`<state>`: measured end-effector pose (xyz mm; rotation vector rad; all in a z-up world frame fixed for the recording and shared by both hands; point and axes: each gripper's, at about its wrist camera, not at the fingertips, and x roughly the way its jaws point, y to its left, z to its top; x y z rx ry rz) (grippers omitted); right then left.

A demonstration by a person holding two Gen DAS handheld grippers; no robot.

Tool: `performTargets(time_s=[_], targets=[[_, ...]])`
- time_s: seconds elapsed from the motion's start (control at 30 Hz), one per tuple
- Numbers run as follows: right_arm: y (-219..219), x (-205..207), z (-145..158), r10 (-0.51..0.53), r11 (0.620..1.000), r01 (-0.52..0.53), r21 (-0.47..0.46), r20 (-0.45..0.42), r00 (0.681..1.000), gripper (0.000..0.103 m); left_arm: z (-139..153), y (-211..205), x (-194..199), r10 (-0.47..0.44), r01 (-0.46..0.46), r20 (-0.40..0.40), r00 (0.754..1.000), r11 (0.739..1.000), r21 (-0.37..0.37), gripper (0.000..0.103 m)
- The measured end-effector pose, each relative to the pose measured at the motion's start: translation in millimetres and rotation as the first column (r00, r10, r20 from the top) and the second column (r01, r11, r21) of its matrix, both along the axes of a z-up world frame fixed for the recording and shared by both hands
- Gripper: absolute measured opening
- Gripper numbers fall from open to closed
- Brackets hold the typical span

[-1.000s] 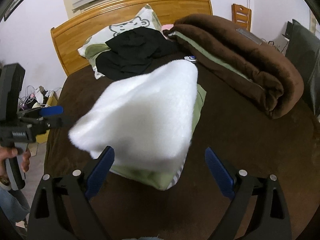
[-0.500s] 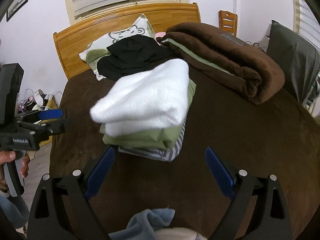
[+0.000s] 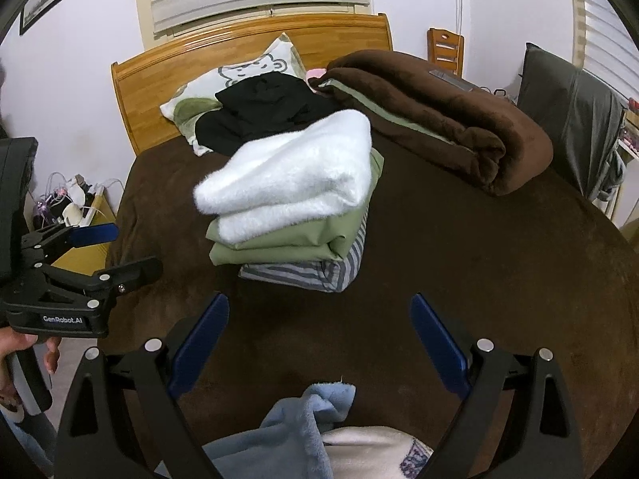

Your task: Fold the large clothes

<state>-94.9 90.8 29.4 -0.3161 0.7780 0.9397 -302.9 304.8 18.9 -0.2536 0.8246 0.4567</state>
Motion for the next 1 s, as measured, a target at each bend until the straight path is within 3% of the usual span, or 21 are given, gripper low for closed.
performTargets(time_s=[0.3, 1.0], targets=[[-6, 2, -13, -0.017, 1.0, 0.017, -0.005, -0.013, 1.0, 0.091, -13, -13, 2, 0.022, -0.021, -0.004, 1.0, 1.0, 0.004, 0.096], [-6, 9, -18, -0.023, 1.0, 0.023, -0.006, -0.02, 1.0, 0.091, -13, -18, 16, -0.009, 0.009, -0.009, 1.0, 1.0, 0.026, 0.096]])
